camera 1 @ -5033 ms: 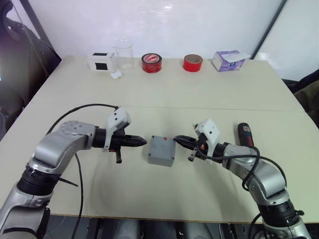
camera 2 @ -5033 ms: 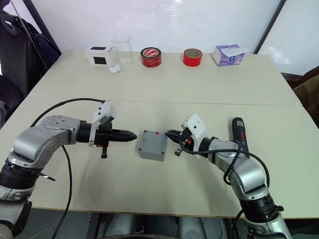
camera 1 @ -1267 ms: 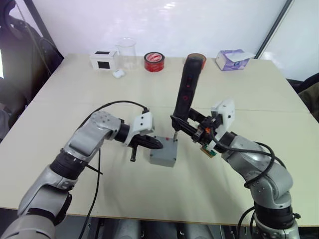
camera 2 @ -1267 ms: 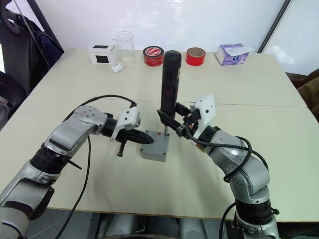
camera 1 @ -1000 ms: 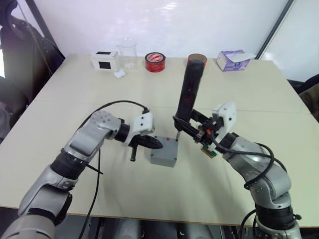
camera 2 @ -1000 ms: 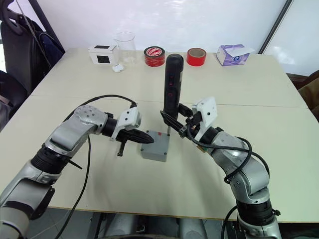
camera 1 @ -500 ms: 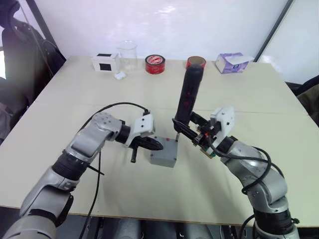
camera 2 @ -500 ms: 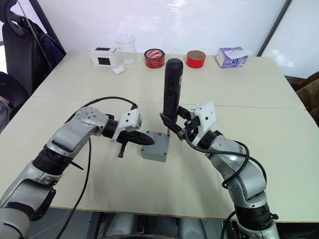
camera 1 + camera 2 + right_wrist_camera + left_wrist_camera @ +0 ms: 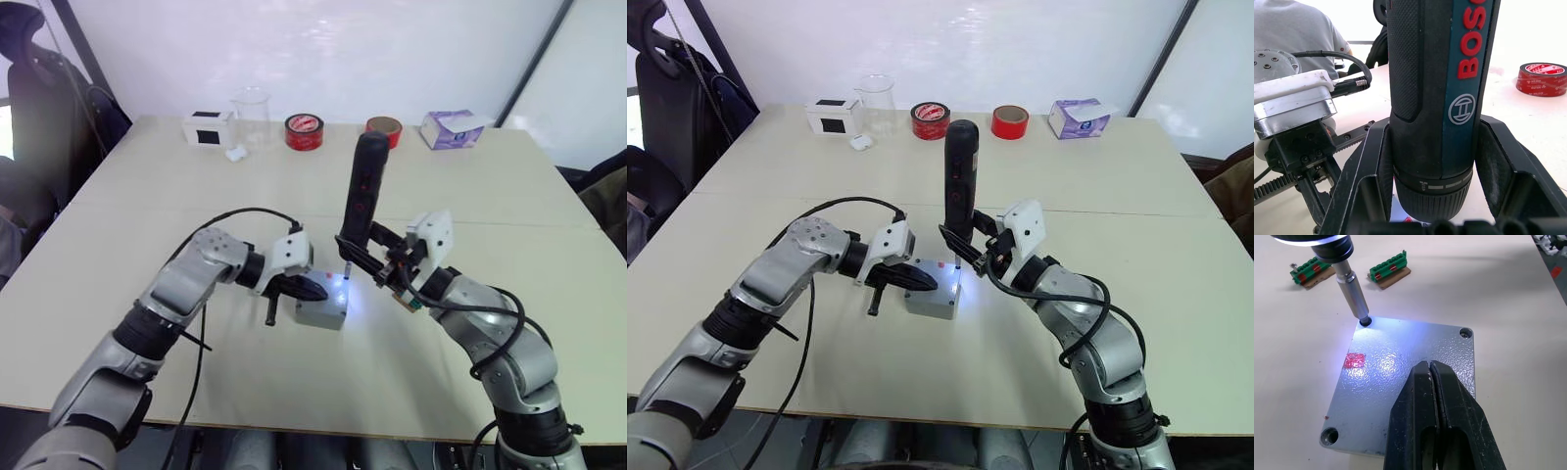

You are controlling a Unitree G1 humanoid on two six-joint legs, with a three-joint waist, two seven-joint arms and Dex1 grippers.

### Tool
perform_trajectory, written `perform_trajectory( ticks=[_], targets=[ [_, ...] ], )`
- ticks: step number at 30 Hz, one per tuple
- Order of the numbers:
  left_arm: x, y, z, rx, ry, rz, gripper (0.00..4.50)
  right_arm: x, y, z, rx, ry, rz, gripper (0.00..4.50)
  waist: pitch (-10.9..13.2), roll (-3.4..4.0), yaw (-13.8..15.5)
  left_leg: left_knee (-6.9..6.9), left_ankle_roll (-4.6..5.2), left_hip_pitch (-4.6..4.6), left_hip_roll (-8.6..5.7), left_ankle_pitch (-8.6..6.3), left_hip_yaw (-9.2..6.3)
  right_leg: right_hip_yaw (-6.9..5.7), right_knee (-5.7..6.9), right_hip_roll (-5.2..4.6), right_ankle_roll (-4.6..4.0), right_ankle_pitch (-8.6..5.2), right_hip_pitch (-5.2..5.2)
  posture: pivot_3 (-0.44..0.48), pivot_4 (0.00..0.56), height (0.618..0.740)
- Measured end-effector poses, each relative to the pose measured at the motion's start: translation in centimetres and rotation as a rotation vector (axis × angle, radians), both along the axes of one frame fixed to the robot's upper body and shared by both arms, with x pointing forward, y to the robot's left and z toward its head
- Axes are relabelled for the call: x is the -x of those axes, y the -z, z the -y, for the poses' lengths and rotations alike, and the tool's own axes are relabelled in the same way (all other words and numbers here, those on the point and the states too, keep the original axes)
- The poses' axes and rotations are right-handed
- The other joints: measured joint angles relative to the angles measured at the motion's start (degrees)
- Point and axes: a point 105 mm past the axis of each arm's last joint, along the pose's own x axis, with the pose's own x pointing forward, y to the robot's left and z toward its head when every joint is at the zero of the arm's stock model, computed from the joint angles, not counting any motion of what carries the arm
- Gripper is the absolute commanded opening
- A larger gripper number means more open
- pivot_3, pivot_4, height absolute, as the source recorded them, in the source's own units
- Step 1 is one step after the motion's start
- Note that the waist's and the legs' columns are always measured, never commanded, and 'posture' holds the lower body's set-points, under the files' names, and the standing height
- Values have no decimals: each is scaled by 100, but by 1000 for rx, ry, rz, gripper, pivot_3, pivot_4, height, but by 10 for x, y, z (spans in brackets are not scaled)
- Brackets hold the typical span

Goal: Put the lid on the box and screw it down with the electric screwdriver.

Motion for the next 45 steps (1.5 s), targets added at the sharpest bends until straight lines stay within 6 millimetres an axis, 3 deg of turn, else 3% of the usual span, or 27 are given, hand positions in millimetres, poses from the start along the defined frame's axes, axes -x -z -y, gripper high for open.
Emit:
perform_trajectory(
  ticks=[9,16,18,20,22,24,27,30,32,35,40,45],
  targets=[
    [0,0,1,2,0,0,0,5,-2,2,37,-28,9,1766,0,0,0,0,1,0,2,-1,-1,0,-2,-2,-2,-1,0,0,150,740],
    [2,1,5,40,-3,-33,0,-2,-22,7,-26,-62,-72,1766,11,10,-6,-4,1,-20,5,-1,2,2,-2,-8,-3,-1,-23,0,150,740],
    [3,1,3,73,-19,-69,0,-10,-50,10,-83,-70,-54,1766,30,22,-30,-4,1,-41,7,0,7,8,4,-13,-3,1,-50,0,150,740],
    [3,0,3,97,-27,-93,0,-19,-98,28,-208,-5,35,1766,31,23,-21,-2,0,-81,4,2,5,7,16,-11,0,5,-93,0,150,740],
    [1,-2,4,140,-60,-123,0,-25,-135,60,-295,81,86,1766,31,24,42,2,-1,-99,2,2,1,-3,17,-12,12,12,-102,0,150,740],
    [-8,-8,0,207,-135,-157,0,-30,-146,103,-269,226,41,1766,34,16,86,3,4,-112,1,-1,2,-15,-4,-18,11,12,-99,0,150,740],
    [-18,-28,-2,328,-212,-116,0,-33,-114,147,-192,317,-249,1766,38,22,43,-1,27,-116,-8,-14,6,-3,-17,-35,15,14,-101,0,150,740],
    [-22,-53,9,483,-245,-55,0,-23,-66,161,-61,329,-531,1766,47,37,-16,-1,46,-117,-11,-25,20,3,-25,-40,25,18,-107,0,150,740],
    [-13,-56,11,488,-184,-71,0,-16,-40,177,10,392,-706,1766,49,38,-35,-2,46,-116,-19,-25,20,2,-24,-33,25,17,-110,0,150,740],
    [-5,-44,3,383,-117,-100,0,3,-4,204,114,499,-941,1766,52,44,-29,-2,43,-114,-14,-23,13,2,-20,-15,3,5,-112,0,150,740],
    [11,-37,10,325,-22,-141,0,13,20,206,198,467,-1093,1766,56,50,-120,2,39,-110,-9,-21,14,8,-17,-11,3,5,-113,0,150,740],
    [20,-30,11,271,3,-112,0,12,27,222,248,521,-1165,1766,59,56,-115,2,39,-111,-9,-21,16,14,-16,-10,5,6,-116,0,150,740]
  ],
)
